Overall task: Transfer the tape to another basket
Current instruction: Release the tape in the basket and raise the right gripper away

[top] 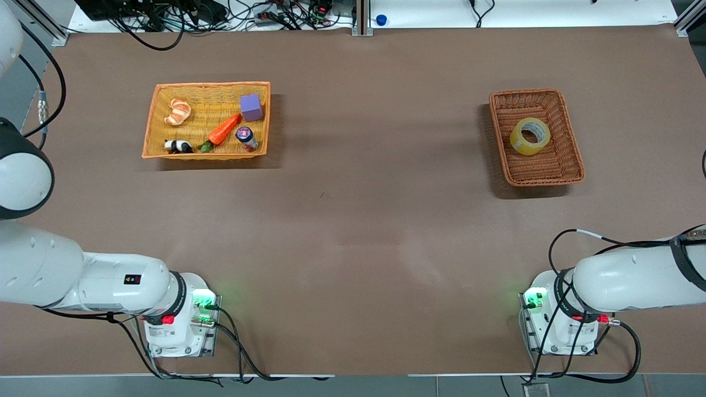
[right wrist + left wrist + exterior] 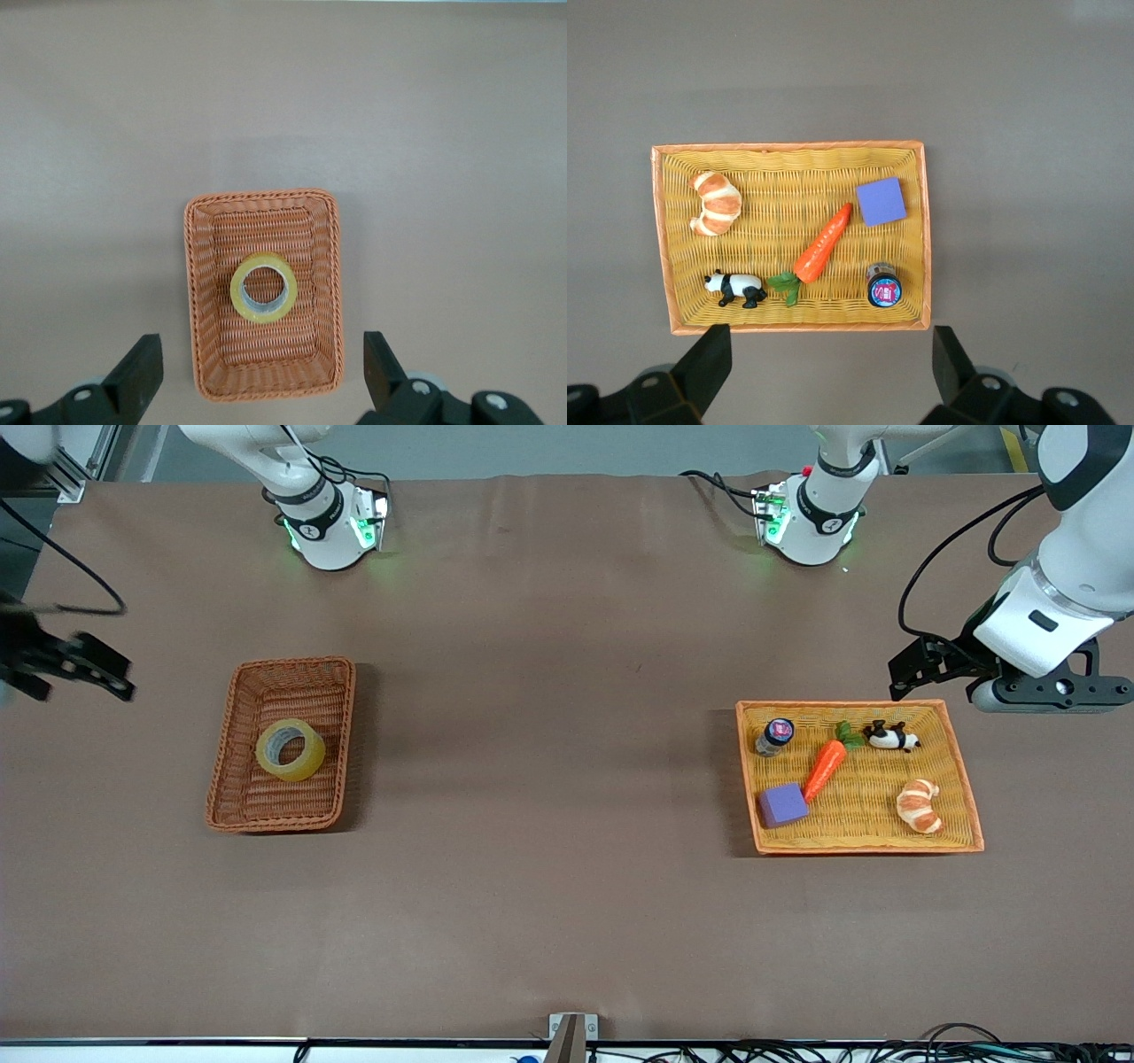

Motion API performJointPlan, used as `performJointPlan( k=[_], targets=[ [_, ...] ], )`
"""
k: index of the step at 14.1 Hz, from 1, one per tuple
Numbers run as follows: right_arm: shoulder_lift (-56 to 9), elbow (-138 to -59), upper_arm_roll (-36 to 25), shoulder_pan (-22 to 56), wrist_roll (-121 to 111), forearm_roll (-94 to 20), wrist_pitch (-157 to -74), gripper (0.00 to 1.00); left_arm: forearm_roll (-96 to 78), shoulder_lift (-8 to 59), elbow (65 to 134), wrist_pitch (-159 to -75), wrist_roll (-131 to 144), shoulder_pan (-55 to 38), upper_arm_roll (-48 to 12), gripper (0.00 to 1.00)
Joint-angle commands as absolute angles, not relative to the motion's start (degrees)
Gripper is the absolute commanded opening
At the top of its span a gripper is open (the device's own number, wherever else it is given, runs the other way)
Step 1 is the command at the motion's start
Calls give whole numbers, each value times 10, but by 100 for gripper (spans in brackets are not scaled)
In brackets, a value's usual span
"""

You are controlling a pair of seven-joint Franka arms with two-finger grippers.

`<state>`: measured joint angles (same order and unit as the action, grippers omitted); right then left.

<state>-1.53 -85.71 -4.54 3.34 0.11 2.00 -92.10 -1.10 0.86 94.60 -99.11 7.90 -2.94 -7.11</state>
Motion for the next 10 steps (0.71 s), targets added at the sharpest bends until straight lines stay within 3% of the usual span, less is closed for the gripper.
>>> performJointPlan(
  k=[1,4,10],
  targets=[
    [-29,-834,-42,26,91,5,-898,100,0,-2,941,-976,73,-41,-63,100],
    [-19,-824,-23,25,93,2,-836,100,-1,-13,945,-965,51,-42,-52,100],
    [-13,-829,-22,27,43,23,-847,100,0,-14,947,-965,47,-38,-50,100]
  ],
)
